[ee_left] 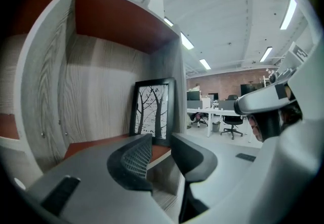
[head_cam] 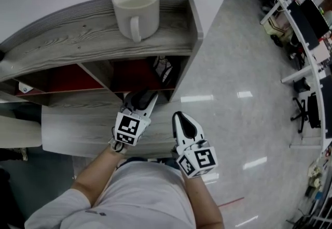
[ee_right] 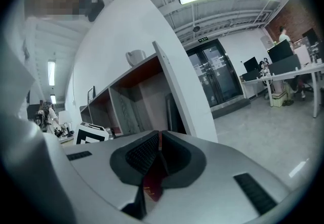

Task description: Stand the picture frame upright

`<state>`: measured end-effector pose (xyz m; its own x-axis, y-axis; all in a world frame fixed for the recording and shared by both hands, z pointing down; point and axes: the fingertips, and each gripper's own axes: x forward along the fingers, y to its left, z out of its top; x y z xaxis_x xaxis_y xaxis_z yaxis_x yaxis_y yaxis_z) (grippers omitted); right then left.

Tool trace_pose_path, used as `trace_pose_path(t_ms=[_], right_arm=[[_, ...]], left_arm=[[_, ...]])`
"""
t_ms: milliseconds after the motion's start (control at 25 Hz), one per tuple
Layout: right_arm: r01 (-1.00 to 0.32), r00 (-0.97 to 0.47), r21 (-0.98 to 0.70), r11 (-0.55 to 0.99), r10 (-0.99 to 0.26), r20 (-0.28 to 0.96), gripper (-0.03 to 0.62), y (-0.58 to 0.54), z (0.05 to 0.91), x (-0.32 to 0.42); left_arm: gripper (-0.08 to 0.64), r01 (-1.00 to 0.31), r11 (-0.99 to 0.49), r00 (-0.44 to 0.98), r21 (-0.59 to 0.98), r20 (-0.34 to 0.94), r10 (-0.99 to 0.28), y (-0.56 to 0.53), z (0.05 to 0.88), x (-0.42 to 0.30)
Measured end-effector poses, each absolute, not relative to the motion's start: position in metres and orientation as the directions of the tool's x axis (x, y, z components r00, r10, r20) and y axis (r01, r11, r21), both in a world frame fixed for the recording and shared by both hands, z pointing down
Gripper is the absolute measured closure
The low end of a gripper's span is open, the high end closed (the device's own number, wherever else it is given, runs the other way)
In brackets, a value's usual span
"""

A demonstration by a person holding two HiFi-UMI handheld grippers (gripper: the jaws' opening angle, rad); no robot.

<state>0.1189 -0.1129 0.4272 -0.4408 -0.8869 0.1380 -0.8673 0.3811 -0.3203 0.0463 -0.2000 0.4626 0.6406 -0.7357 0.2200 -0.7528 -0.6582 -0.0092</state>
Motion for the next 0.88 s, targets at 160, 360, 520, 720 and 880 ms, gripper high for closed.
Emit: trace_pose_path(t_ms=[160,360,520,720,880], right_arm=[[-0.847,-0.483,-0.32,0.425,-0.866,0.129,0.561,-0.12,0.426,0.1],[-0.822,-0.535,-0.301,0.483,-0.837,0.116,0.561,-0.129,0.423,0.075],[-0.802,-0.572,-0.281,0.527,-0.813,0.108,0.561,-0.135,0.42,0.057],[-0.774,-0.614,-0.271,0.572,-0.783,0.101,0.561,-0.141,0.419,0.038],[-0.756,-0.638,-0.267,0.597,-0.764,0.097,0.561,-0.144,0.417,0.026]], left_arm=[[0.439,-0.767,-0.642,0.63,0.019,0.214,-0.746,-0.193,0.455,0.022],[0.459,-0.786,-0.616,0.613,0.058,0.199,-0.764,-0.18,0.445,-0.01],[0.474,-0.801,-0.595,0.596,0.066,0.185,-0.781,-0.168,0.434,-0.033],[0.486,-0.83,-0.551,0.557,0.084,0.172,-0.813,-0.16,0.426,-0.06],[0.499,-0.847,-0.524,0.531,0.089,0.178,-0.828,-0.155,0.428,-0.074]])
